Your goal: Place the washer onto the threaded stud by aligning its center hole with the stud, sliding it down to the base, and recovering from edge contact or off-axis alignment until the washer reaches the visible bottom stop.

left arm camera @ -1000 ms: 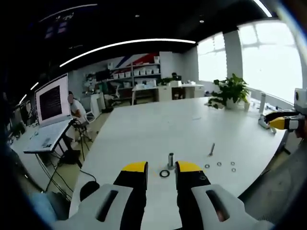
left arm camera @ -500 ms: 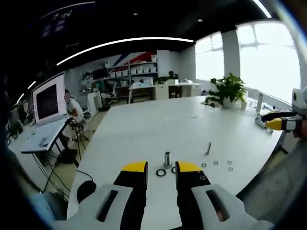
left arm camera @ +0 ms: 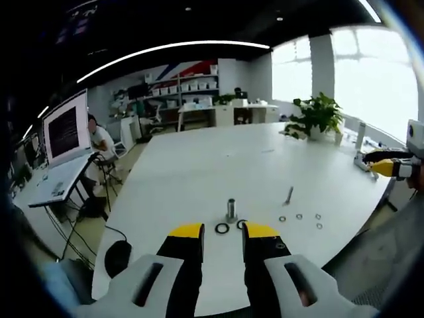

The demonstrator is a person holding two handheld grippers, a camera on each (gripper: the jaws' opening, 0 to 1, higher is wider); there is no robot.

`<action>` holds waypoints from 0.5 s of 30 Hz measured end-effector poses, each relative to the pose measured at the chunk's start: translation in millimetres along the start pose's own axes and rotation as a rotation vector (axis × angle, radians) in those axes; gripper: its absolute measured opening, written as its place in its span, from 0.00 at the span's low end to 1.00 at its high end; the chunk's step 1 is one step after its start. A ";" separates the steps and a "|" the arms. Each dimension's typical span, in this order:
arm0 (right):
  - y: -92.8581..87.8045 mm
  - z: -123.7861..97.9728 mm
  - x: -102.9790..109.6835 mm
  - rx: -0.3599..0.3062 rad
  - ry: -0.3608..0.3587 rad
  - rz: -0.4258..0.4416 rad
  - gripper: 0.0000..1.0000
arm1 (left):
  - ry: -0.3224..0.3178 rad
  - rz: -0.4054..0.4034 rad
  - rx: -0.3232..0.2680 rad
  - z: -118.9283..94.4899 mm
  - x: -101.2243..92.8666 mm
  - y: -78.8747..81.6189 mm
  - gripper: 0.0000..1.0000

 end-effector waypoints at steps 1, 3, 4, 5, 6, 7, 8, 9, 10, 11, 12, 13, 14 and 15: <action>-0.1 0.0 -0.1 -0.001 0.000 0.000 0.37 | -0.002 0.010 0.004 0.8 -0.6 -0.5 0.21; -0.1 -0.3 0.0 0.001 -0.001 0.000 0.37 | -0.012 0.014 0.011 1.0 -2.8 -0.3 0.21; -0.2 -0.3 0.1 0.003 -0.001 -0.001 0.37 | -0.018 0.010 0.021 1.9 -3.8 -1.3 0.21; -0.1 -0.3 -0.1 0.002 -0.002 -0.003 0.37 | -0.026 0.004 0.040 3.4 -4.1 -3.6 0.21; 0.3 -0.2 -0.2 0.000 -0.002 -0.004 0.37 | -0.026 0.002 0.045 4.6 -4.0 -4.0 0.21; 0.8 -0.1 -0.1 -0.001 0.000 0.000 0.37 | -0.027 0.001 0.052 6.0 -3.6 -4.5 0.21; 0.8 0.0 -0.2 0.000 0.001 -0.001 0.37 | -0.030 -0.005 0.058 7.0 -3.7 -4.9 0.21; 0.9 0.2 -0.4 0.001 0.002 -0.002 0.37 | -0.036 -0.019 0.070 8.6 -3.4 -5.9 0.21; 1.2 0.1 -0.5 -0.002 0.002 -0.002 0.37 | -0.035 -0.021 0.080 10.3 -2.5 -7.3 0.22; 1.5 -0.1 -0.5 -0.005 0.003 0.000 0.37 | -0.030 -0.020 0.087 11.7 -1.4 -8.4 0.23; 1.4 -0.2 -0.5 -0.005 0.004 0.001 0.37 | -0.031 -0.022 0.088 12.5 -0.9 -8.7 0.23; 1.4 -0.5 -0.4 -0.004 0.002 -0.002 0.37 | -0.036 -0.028 0.095 14.0 -0.4 -9.1 0.23; 1.2 -0.5 -0.5 -0.003 0.001 -0.004 0.37 | -0.036 -0.029 0.098 14.8 -0.2 -9.4 0.23; 1.1 -0.4 -0.8 -0.003 0.001 -0.002 0.37 | -0.035 -0.028 0.105 17.0 0.3 -9.9 0.23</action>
Point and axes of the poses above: the point that each gripper's makers call its tool centre point, and the gripper's own axes: z roughly forward along the fingers, x roughly to its left, y roughly out of its top, the point moved 5 cm from there along -z, roughly backward along the fingers, and after that the axes turned 9 degrees about y, right-handed, at the moved point
